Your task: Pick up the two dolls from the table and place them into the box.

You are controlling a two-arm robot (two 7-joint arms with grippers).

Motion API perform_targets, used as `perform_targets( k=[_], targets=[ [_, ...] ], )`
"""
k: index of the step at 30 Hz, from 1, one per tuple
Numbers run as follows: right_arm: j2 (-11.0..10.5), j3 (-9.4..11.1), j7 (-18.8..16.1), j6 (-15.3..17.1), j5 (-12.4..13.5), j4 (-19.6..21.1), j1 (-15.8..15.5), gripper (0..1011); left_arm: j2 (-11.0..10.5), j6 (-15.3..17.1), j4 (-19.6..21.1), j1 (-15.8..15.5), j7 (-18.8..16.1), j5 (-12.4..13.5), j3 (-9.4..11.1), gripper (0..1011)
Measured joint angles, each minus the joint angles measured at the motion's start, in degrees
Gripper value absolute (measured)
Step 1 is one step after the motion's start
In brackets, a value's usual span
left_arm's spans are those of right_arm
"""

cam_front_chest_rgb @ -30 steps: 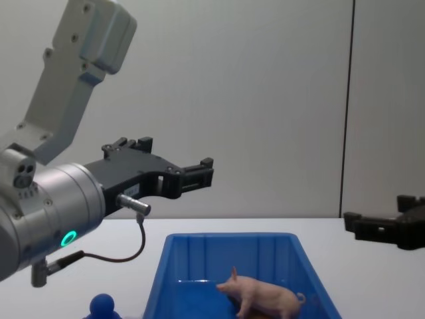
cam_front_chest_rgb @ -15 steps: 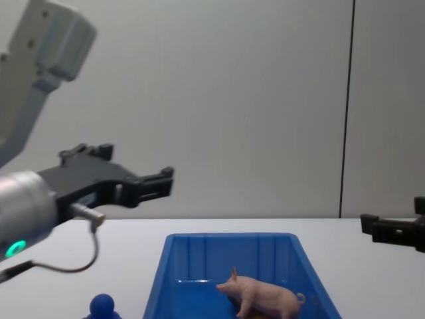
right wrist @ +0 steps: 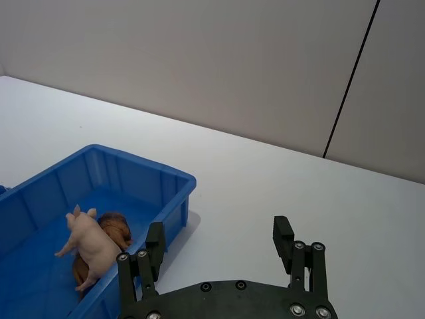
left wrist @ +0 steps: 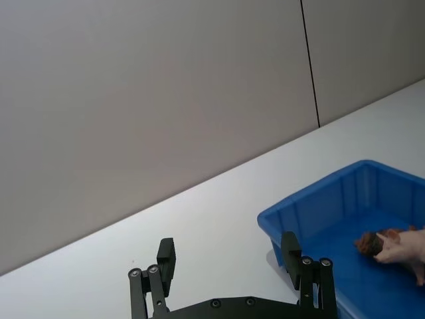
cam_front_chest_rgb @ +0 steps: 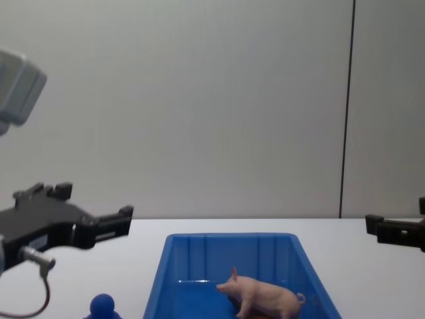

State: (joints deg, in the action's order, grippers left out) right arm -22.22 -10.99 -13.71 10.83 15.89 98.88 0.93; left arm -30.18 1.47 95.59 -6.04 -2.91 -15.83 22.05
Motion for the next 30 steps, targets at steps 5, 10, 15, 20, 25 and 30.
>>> perform_targets(
  k=[5, 10, 15, 20, 25, 30],
  targets=[
    [-0.1, 0.0, 0.0, 0.0, 0.0, 0.0, -0.1, 1001, -0.1, -0.8, -1.7, 0.5, 1.0, -0.7, -0.1, 1001],
    [-0.1, 0.1, 0.1, -0.1, 0.1, 0.1, -0.1, 1001, 0.0, -1.5, -3.8, 0.8, 2.7, -1.4, -0.1, 1001],
    [-0.1, 0.1, 0.1, -0.1, 0.1, 0.1, -0.1, 1001, 0.3, -1.8, -5.8, 1.0, 4.1, -1.9, 0.1, 1000],
    [-0.2, 0.1, 0.1, -0.1, 0.1, 0.1, -0.2, 1001, 0.7, -2.0, -7.6, 1.1, 5.5, -2.2, 0.3, 1001],
    [-0.2, 0.1, 0.1, -0.1, 0.1, 0.1, -0.2, 1001, 1.0, -2.0, -9.1, 1.1, 7.0, -2.3, 0.4, 1000],
    [-0.2, 0.1, 0.1, -0.1, 0.1, 0.1, -0.2, 1001, 1.3, -2.0, -10.4, 0.9, 8.5, -2.3, 0.5, 1001]
  ],
)
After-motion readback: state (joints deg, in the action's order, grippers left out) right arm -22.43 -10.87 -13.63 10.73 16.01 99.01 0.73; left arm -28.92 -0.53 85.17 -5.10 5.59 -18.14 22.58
